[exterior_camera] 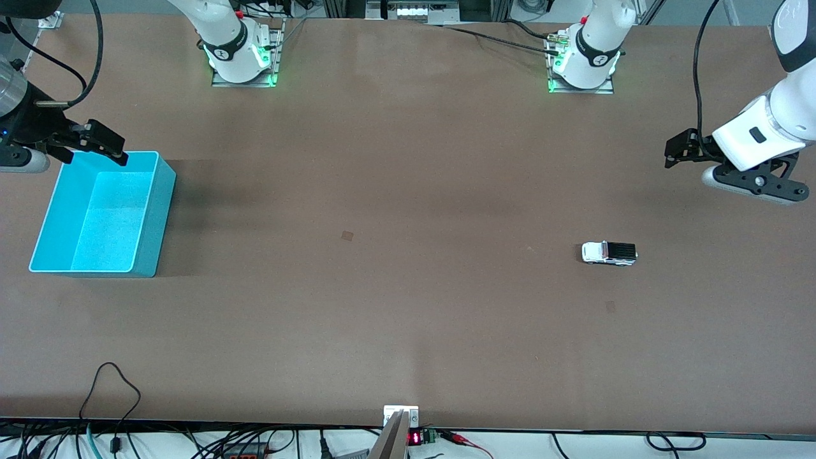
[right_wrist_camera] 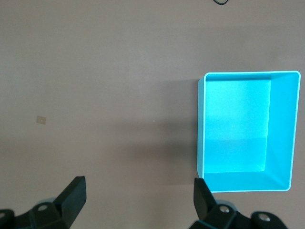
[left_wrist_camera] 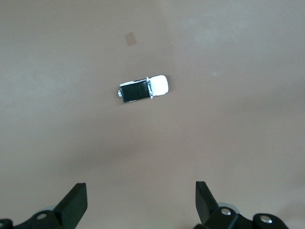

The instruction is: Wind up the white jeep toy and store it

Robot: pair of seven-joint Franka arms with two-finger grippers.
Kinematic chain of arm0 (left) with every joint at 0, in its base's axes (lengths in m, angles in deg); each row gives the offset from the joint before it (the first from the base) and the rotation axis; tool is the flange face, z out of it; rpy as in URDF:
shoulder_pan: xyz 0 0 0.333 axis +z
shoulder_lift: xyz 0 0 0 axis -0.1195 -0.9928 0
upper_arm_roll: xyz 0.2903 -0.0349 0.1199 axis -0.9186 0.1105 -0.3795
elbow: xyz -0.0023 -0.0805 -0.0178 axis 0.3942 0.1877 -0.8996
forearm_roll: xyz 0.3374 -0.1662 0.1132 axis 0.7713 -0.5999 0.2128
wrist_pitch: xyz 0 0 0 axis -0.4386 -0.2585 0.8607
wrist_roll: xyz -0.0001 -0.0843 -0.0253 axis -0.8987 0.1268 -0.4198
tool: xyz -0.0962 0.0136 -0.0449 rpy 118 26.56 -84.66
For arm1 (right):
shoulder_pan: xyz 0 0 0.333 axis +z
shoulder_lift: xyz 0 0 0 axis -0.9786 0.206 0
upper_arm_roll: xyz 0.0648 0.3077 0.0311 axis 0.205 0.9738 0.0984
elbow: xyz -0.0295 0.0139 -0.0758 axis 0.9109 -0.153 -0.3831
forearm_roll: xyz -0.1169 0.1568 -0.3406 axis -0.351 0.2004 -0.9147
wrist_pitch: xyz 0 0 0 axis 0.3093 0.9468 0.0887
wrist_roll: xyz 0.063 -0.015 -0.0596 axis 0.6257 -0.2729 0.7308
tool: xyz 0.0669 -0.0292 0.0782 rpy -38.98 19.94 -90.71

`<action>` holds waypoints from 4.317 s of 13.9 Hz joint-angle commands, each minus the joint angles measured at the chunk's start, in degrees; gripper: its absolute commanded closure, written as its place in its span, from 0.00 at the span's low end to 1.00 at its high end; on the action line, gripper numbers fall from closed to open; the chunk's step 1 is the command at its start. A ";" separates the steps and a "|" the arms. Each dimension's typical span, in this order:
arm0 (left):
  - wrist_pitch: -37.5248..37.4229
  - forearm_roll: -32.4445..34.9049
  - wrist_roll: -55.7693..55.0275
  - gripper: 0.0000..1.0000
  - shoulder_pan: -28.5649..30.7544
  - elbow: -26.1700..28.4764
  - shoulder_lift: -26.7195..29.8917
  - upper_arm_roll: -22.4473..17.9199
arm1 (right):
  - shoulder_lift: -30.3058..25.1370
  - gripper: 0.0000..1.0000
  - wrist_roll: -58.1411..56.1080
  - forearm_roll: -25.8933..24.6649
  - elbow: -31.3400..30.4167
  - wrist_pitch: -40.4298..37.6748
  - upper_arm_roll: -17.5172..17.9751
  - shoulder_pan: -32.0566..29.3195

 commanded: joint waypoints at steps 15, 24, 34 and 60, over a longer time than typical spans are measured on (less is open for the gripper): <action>27.25 3.43 61.26 0.00 2.20 12.40 -14.04 -0.10 | -1.29 0.00 -0.87 0.30 -1.29 0.26 0.35 -0.41; 47.91 3.44 71.55 0.00 2.90 21.10 -19.49 0.34 | -1.29 0.00 -0.87 0.39 -1.29 0.34 0.44 -0.32; 54.69 2.56 71.12 0.04 11.22 21.98 -25.47 7.78 | -1.29 0.00 -0.87 0.39 -1.29 0.26 0.44 -0.23; 54.69 3.52 86.65 0.94 34.44 16.27 -34.44 11.50 | -1.37 0.00 -0.87 0.30 -1.29 0.17 0.44 -0.23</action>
